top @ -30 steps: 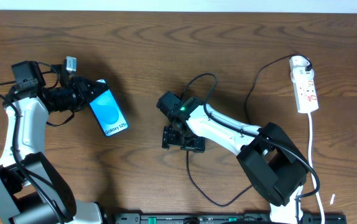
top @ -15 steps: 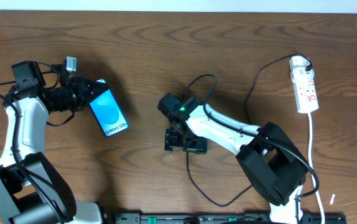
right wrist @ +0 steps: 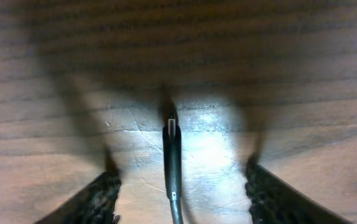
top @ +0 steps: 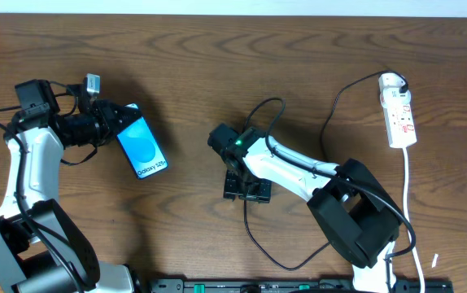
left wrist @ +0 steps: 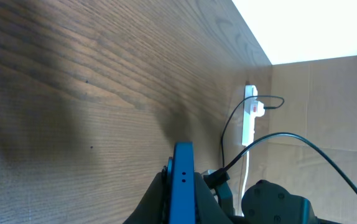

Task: Plug charger to phone and switch on socket
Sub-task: 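Close the right gripper on the cable's USB-C connector, then lift the connector and carry it toward the phone's bottom edge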

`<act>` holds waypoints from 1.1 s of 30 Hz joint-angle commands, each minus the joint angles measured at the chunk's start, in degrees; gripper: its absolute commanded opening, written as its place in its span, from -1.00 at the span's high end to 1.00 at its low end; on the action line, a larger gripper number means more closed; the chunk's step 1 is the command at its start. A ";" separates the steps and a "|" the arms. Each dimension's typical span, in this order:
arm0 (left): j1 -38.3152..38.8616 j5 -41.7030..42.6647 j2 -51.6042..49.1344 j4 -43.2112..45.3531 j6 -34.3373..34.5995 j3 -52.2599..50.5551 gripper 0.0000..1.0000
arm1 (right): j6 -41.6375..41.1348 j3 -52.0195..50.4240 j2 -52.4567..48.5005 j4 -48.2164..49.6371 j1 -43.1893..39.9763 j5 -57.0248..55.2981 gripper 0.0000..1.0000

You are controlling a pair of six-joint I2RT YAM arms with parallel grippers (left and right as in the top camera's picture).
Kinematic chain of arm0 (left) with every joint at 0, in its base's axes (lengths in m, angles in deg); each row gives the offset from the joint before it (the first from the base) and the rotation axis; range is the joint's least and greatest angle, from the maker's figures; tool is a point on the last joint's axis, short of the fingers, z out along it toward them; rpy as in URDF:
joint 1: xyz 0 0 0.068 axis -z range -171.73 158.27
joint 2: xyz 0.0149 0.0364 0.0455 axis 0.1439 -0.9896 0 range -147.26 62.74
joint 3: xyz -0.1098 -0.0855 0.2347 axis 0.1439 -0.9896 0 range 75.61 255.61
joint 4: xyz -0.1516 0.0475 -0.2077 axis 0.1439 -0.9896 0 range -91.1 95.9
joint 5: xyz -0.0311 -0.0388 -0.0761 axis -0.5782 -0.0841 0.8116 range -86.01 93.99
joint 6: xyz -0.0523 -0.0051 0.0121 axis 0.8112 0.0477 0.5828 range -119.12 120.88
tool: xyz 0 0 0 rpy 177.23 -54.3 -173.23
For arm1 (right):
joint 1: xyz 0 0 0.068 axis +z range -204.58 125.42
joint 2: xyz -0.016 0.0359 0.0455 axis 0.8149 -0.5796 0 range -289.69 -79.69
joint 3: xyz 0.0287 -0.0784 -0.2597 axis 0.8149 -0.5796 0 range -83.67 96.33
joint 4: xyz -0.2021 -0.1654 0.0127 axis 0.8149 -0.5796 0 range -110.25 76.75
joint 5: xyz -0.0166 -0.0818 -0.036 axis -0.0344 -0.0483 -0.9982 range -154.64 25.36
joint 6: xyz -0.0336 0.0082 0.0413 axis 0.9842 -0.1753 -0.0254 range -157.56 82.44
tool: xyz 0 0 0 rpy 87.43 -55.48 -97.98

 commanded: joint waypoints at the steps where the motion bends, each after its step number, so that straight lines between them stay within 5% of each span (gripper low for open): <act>1: -0.09 1.36 1.27 0.17 -0.52 1.86 0.85 | -0.26 -0.94 -1.84 0.59 -0.28 -0.55 -0.01; 13: -0.09 1.36 1.27 0.20 -0.52 1.86 0.85 | -0.26 -0.94 -1.84 0.66 -0.28 -0.55 0.86; 33: -0.09 1.36 1.27 0.20 -0.55 1.86 0.85 | 5.42 0.57 -1.81 1.22 -2.27 1.09 0.98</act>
